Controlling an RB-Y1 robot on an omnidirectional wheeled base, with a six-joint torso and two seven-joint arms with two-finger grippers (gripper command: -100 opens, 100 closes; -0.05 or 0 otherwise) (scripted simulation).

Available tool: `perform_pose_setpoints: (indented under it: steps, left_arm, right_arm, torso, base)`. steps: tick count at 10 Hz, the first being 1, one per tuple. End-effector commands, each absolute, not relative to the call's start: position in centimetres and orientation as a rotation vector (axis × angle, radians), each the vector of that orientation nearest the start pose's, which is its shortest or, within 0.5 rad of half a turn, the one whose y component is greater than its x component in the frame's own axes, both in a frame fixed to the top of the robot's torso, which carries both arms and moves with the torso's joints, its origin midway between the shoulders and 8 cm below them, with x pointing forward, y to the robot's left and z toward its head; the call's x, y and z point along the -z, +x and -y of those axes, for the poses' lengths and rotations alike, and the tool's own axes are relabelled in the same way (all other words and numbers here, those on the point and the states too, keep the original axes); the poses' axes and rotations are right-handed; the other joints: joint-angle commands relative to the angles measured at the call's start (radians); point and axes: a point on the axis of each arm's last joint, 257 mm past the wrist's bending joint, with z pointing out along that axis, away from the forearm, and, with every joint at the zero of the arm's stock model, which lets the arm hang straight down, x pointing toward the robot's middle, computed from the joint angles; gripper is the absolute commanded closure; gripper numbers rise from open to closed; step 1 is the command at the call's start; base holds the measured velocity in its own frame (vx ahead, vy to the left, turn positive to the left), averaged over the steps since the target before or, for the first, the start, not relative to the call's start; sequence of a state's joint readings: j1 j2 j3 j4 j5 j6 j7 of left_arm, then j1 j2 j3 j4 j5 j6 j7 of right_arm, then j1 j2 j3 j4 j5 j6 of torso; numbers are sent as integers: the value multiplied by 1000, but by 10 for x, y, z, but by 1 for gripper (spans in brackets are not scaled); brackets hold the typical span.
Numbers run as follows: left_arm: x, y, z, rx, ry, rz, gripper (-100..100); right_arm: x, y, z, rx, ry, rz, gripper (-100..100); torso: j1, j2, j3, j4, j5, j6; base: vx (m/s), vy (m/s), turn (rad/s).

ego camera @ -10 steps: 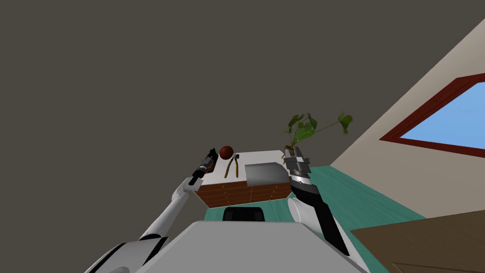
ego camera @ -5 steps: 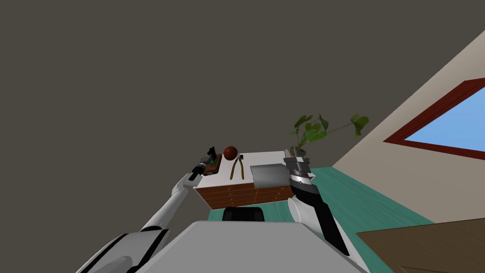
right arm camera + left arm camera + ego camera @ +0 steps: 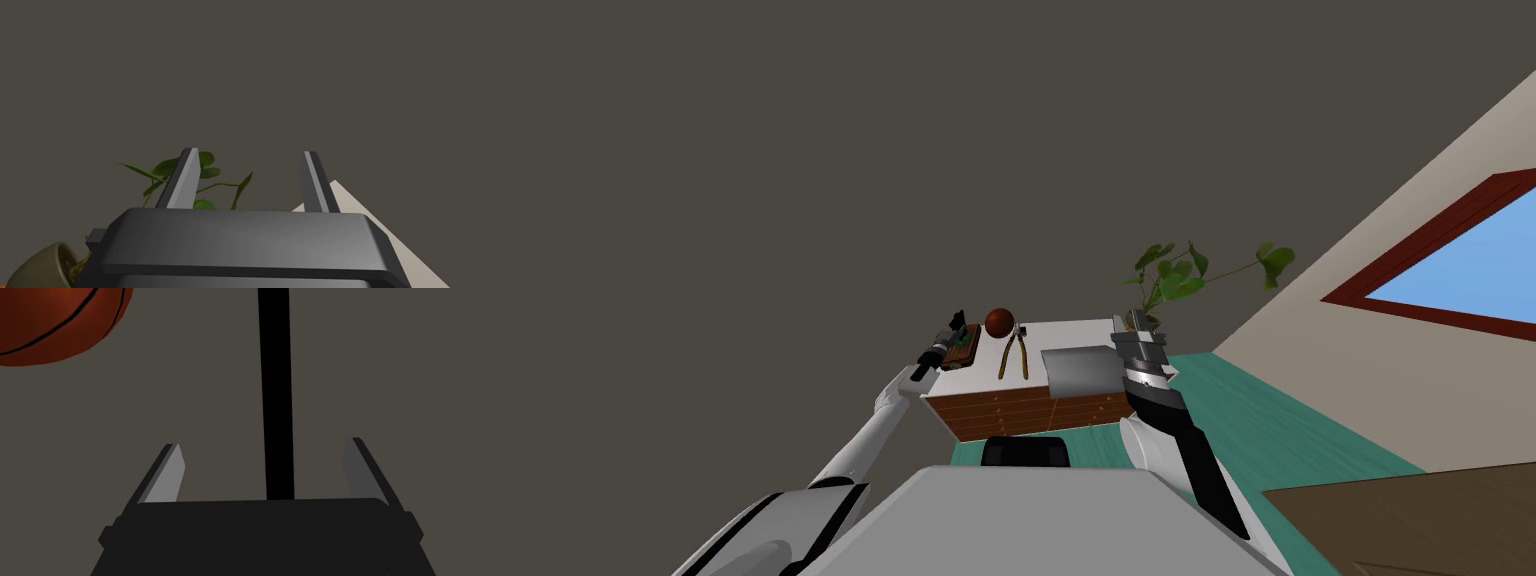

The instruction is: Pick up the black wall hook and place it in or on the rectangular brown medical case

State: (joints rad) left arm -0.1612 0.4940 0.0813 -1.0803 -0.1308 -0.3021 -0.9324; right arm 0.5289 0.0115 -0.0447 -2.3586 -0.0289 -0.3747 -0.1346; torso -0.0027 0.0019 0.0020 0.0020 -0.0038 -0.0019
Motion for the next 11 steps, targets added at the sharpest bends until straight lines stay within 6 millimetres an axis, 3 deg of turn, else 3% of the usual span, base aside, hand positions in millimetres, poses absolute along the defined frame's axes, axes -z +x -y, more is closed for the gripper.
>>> perform_pose_setpoints:
  steps: [1,2,7,8,9,11]
  left_arm:
    - [242,562,-442,-27,-85,-1566,0]
    - [232,568,-447,-32,-91,-1567,-100]
    - [193,592,-468,-54,-121,-1570,-100]
    - [199,588,-465,-51,-114,-1569,-100]
    - [198,588,-466,-51,-117,-1570,0]
    - [198,588,-466,-51,-117,-1570,0]
  right_arm:
    - [-27,343,302,-1373,789,-589,0]
    - [-27,343,302,-1373,789,-589,0]
    - [-27,343,302,-1373,789,-589,0]
    - [-27,343,302,-1373,789,-589,0]
    - [-27,343,302,-1373,789,-589,0]
    - [-27,343,302,-1373,789,-589,0]
  torso:
    - [0,0,0,0,0,0]
    - [0,0,0,0,0,0]
    - [0,5,3,1,0,0]
    - [0,5,3,1,0,0]
    - [0,3,2,1,0,0]
    - [0,1,0,0,0,0]
  base:
    - [0,0,0]
    - [-31,-2,-62]
    - [-74,-2,-68]
    - [-36,4,-16]
    - [-7,0,3]
    - [0,0,0]
